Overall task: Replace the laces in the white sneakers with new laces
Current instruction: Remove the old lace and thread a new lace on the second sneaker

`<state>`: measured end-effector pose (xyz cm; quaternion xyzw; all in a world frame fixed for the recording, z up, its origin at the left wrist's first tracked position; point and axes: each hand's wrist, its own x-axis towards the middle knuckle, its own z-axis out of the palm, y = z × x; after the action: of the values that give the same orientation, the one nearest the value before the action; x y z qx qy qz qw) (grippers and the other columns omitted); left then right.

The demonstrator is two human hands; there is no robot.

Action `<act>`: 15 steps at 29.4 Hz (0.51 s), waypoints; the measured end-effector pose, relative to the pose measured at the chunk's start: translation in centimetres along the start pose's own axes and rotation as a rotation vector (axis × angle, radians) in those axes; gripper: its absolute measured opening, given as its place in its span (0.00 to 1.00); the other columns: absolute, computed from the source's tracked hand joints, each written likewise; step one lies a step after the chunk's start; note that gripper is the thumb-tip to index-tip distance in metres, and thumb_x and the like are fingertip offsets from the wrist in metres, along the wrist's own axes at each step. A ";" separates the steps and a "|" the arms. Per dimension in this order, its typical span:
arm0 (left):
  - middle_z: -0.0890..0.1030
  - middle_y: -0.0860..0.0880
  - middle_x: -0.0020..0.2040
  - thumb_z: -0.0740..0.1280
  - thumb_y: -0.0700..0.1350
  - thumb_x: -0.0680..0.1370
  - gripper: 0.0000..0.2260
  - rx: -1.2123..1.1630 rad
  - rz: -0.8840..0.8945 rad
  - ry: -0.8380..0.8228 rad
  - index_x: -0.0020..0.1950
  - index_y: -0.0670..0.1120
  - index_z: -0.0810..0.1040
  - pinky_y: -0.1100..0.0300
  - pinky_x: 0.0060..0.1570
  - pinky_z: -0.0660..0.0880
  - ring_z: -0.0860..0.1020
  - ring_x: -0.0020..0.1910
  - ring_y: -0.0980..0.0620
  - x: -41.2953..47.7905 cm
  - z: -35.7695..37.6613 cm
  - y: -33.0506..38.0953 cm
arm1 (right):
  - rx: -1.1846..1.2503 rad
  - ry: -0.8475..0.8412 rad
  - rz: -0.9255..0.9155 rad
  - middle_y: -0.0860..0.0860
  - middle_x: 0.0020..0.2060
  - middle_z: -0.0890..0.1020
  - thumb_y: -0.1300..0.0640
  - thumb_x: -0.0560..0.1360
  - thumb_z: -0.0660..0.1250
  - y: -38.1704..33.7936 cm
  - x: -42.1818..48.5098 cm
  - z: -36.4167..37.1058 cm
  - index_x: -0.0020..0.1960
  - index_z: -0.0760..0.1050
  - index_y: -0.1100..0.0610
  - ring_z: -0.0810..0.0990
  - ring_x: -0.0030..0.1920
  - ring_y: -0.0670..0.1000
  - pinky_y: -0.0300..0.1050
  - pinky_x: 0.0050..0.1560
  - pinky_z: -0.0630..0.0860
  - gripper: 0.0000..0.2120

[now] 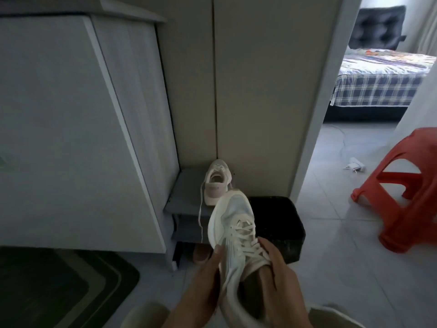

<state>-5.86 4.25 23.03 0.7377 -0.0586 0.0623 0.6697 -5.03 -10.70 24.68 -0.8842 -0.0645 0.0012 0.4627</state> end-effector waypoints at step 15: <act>0.84 0.54 0.37 0.63 0.67 0.62 0.32 -0.657 -0.386 -0.119 0.56 0.44 0.75 0.65 0.33 0.77 0.82 0.36 0.59 11.2 -3.7 -1.6 | -0.237 0.161 -0.574 0.48 0.62 0.76 0.57 0.68 0.60 -3.6 11.5 0.9 0.72 0.61 0.48 0.74 0.56 0.38 0.25 0.51 0.69 0.32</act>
<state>5.40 8.08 23.73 0.4838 0.0260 -0.1299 0.8651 5.89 -6.60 27.75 -0.8748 -0.2743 -0.2068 0.3416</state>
